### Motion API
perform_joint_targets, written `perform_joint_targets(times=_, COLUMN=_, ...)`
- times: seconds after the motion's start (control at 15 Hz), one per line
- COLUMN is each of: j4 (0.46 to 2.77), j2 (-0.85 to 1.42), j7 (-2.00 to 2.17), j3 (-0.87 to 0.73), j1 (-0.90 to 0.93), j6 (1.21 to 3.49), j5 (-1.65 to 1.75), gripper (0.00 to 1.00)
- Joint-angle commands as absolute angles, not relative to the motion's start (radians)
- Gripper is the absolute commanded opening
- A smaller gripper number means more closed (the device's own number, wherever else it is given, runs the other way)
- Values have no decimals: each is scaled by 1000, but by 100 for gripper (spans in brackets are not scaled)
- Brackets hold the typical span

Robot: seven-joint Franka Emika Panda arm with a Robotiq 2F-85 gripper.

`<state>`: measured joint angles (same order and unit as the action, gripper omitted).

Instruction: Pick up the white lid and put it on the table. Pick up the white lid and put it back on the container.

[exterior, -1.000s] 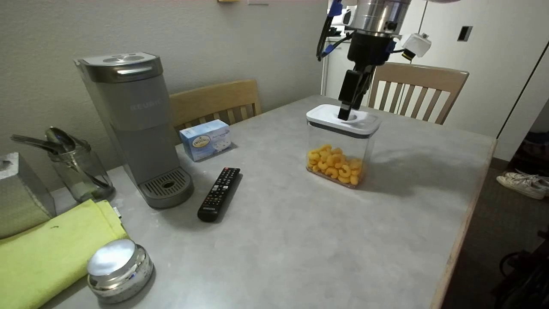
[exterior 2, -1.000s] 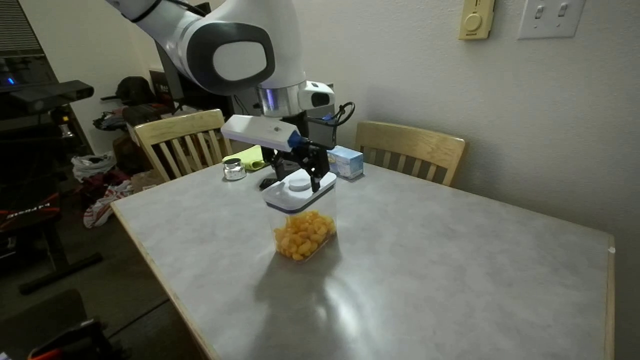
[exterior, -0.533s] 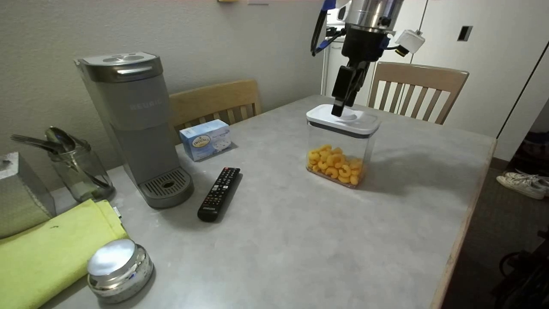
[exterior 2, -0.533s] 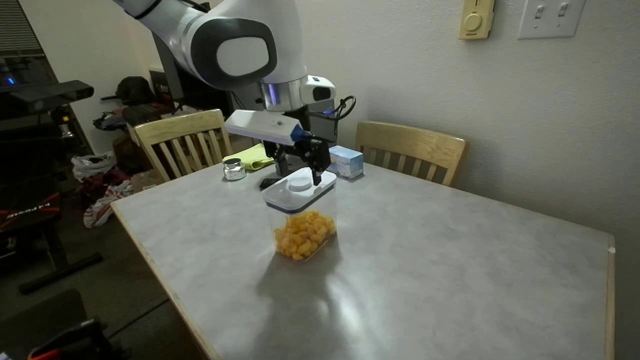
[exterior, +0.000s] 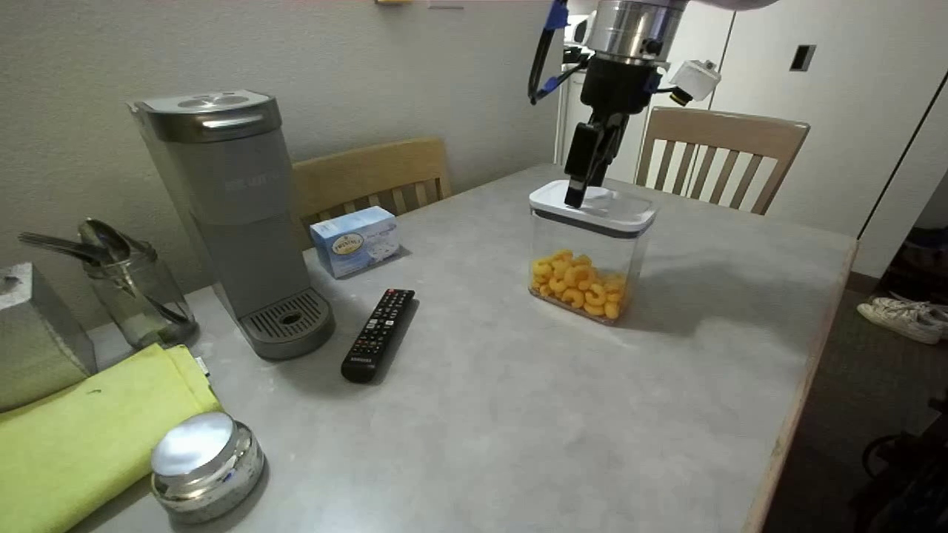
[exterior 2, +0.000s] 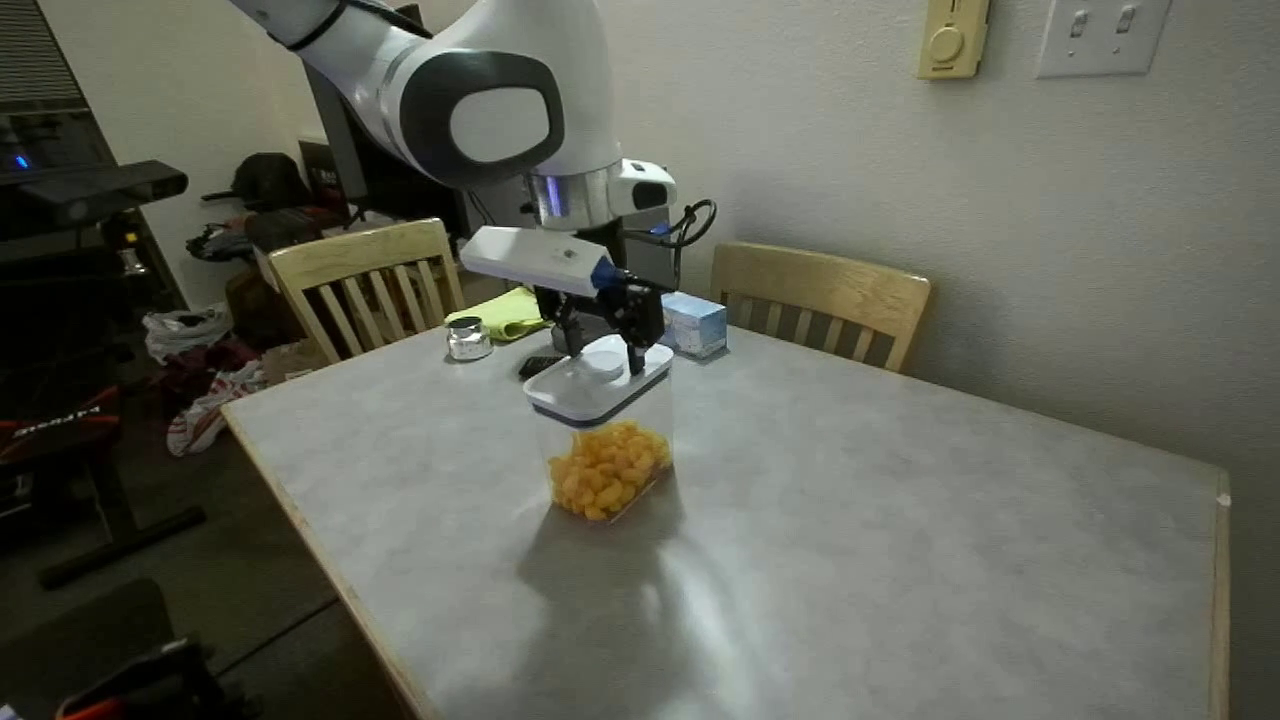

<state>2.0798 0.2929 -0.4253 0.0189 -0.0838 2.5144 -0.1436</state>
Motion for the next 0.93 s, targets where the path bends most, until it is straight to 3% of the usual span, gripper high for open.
perform_joint_targets(times=0.0, j4=2052, j2=319, j7=-449, j3=39, j1=-111, j6=2500, j5=-162, gripper=80)
perform_joint_targets(times=0.07, j4=2051, j2=320, j7=-449, j3=40, j1=-112, j6=2499, j5=-163, gripper=60)
perform_joint_targets(times=0.4, j4=2041, j2=319, j7=-449, j3=40, j1=-116, j6=2500, j5=-166, gripper=26)
perform_joint_targets(times=0.47, j4=2040, j2=319, j7=-449, j3=41, j1=-117, j6=2500, j5=-167, gripper=20)
perform_joint_targets(times=0.6, j4=2041, j2=318, j7=-449, j3=42, j1=-117, j6=2500, j5=-168, gripper=18)
perform_joint_targets(times=0.8, j4=2040, j2=316, j7=-448, j3=41, j1=-117, j6=2500, j5=-167, gripper=0)
perform_joint_targets(times=0.87, j4=2040, j2=316, j7=-448, j3=41, j1=-117, j6=2501, j5=-167, gripper=0)
